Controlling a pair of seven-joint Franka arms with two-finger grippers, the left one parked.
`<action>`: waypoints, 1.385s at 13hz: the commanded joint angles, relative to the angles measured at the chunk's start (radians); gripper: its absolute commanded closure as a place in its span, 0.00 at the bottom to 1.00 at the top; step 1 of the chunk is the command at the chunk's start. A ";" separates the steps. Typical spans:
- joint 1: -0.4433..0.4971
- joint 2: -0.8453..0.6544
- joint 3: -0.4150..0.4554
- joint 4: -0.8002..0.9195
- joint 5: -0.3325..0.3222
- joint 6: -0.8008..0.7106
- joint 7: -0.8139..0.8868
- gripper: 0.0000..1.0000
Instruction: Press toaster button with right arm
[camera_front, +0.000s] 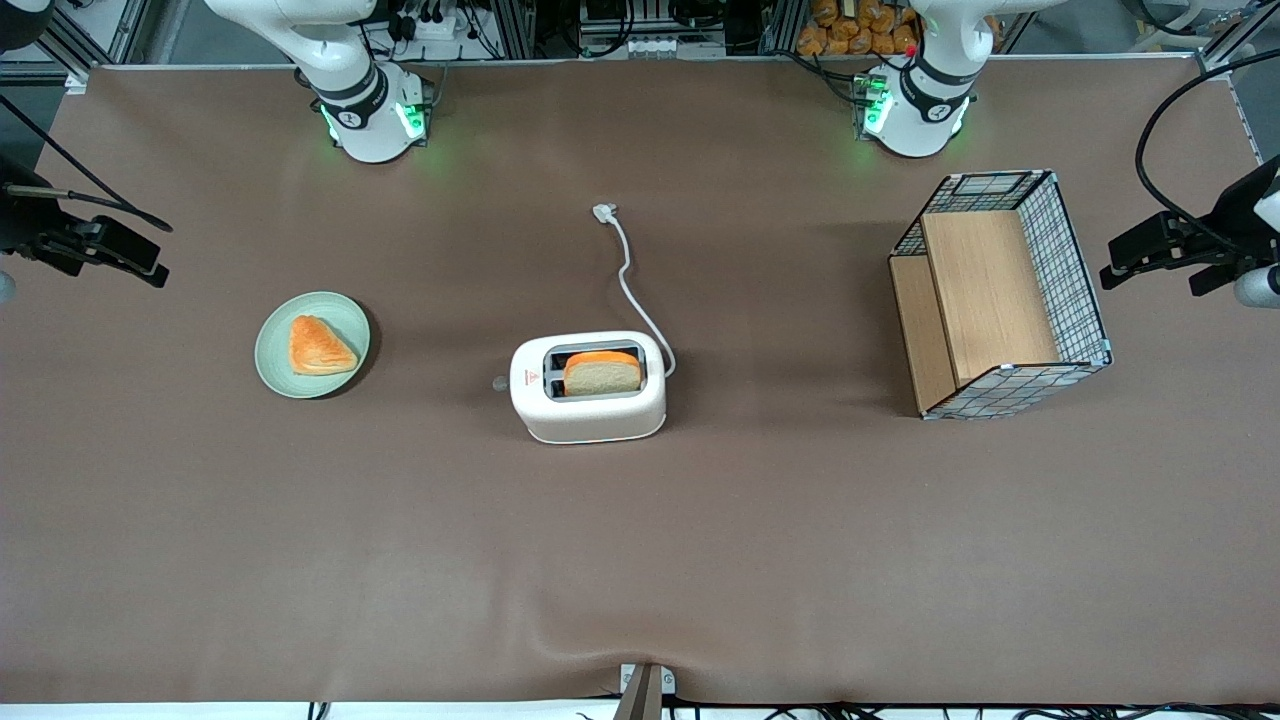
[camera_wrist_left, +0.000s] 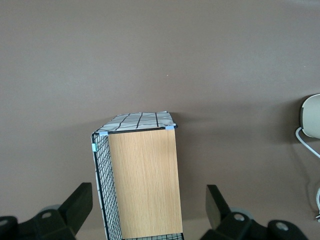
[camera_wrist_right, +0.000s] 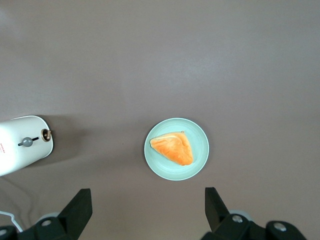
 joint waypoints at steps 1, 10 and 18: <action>-0.010 0.008 0.008 0.022 -0.005 -0.013 -0.027 0.00; -0.006 0.002 0.008 0.018 0.000 -0.018 -0.031 0.00; -0.007 0.002 0.008 0.017 0.013 -0.018 -0.031 0.00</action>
